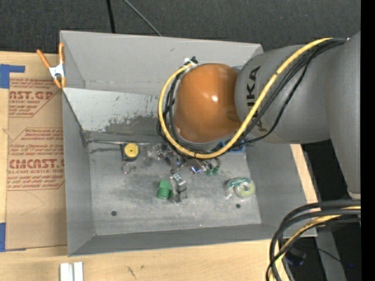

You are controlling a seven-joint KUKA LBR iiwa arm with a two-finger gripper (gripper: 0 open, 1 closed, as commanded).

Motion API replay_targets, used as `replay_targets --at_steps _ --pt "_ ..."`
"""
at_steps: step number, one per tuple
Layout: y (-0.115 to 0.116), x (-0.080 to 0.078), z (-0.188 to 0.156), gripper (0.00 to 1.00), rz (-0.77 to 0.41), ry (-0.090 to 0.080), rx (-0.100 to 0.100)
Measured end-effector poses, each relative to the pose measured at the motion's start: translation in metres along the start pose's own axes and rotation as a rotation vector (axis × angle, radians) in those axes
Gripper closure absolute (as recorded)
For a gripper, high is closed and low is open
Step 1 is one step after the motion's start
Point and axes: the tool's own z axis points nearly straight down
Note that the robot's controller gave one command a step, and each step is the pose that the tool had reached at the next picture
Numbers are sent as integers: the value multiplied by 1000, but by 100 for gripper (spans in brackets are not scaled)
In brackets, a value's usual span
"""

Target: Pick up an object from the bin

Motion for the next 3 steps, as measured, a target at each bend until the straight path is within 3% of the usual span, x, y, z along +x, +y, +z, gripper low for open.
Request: replay_targets --at_steps 1,2,3 --pt "-51 33 86 0 112 2 -3" --pt "-49 30 82 100 108 -6 -3" --pt "-55 20 -84 100 68 -14 2"
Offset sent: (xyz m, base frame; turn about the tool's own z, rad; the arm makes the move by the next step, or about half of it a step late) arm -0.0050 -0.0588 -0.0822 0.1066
